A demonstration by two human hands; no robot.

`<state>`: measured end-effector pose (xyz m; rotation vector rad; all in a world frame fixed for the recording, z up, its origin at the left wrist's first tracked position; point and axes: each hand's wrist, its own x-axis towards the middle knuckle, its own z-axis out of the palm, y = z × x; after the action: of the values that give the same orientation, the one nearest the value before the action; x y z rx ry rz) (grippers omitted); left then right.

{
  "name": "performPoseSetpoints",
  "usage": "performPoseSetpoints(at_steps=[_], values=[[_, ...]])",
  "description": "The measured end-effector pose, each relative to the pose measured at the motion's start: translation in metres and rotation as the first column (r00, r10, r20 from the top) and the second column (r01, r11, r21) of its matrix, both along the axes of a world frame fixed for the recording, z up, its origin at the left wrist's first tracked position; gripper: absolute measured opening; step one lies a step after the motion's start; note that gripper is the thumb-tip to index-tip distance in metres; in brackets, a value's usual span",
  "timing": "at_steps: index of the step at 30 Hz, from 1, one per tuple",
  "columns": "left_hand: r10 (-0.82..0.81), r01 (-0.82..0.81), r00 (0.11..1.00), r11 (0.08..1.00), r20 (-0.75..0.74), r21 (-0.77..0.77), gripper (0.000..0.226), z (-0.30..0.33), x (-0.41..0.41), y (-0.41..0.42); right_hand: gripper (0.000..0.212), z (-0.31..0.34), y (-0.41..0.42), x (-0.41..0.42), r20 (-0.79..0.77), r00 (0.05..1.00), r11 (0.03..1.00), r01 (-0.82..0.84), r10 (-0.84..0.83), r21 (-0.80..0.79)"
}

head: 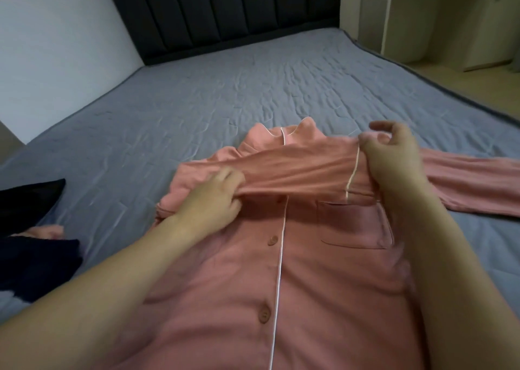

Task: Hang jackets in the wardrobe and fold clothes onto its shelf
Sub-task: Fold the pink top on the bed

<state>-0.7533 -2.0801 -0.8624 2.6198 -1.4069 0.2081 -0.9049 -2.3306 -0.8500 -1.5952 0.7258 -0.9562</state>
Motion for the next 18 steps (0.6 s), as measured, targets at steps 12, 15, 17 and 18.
performPoseSetpoints(at_steps=[12, 15, 17, 18], values=[[0.831, -0.875, 0.465, 0.484, -0.305, -0.018, 0.043, -0.028, 0.054, 0.050, 0.054, -0.046, 0.037, 0.012, -0.717, 0.624, 0.836, -0.179, -0.311, -0.519], [0.846, -0.850, 0.526, 0.521, -0.087, -0.071, 0.035, -0.031, 0.055, 0.062, 0.052, -0.053, 0.040, 0.016, -0.651, 0.668, 0.793, -0.149, -0.360, -0.591], [0.868, -0.869, 0.495, 0.495, -0.023, -0.025, 0.039, -0.032, 0.054, 0.067, 0.053, -0.056, 0.040, 0.016, -0.639, 0.680, 0.769, -0.172, -0.359, -0.615], [0.881, -0.881, 0.473, 0.473, -0.020, 0.011, 0.044, -0.032, 0.053, 0.069, 0.053, -0.057, 0.039, 0.016, -0.651, 0.672, 0.763, -0.196, -0.353, -0.616]])
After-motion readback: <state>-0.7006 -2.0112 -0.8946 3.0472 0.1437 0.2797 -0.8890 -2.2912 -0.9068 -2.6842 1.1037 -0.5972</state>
